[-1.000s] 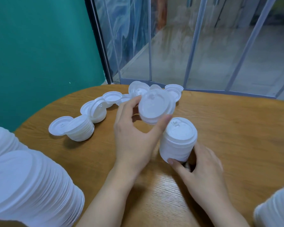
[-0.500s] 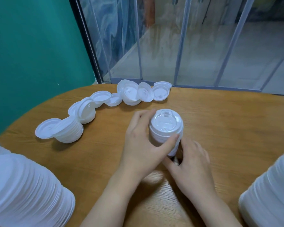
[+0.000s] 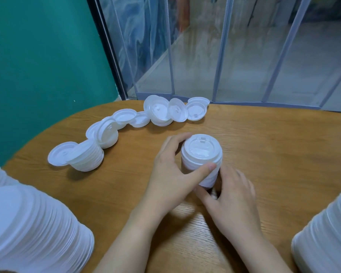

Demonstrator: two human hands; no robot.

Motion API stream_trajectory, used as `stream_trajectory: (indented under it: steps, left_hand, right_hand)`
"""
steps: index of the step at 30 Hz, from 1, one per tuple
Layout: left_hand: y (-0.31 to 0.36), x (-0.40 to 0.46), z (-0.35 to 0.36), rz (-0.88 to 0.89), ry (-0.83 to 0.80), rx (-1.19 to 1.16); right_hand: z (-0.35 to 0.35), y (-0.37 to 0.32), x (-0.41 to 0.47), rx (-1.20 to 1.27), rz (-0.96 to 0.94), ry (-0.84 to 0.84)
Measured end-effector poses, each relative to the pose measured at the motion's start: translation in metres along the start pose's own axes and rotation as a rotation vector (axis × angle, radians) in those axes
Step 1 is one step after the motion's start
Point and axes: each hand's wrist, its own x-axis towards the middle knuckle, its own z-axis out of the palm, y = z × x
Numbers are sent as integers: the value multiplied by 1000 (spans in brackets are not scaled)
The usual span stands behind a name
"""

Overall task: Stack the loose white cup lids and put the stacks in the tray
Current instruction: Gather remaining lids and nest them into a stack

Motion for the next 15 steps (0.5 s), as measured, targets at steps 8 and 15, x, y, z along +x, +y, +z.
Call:
stream_trajectory:
  steps: [8,15]
  left_hand:
    - [-2,29,-14,-82,128,-118]
    - [-36,103,-6,95,201,415]
  right_hand:
    - [1,3,0,-19,6,-10]
    - [11,4,3,-9,-4,108]
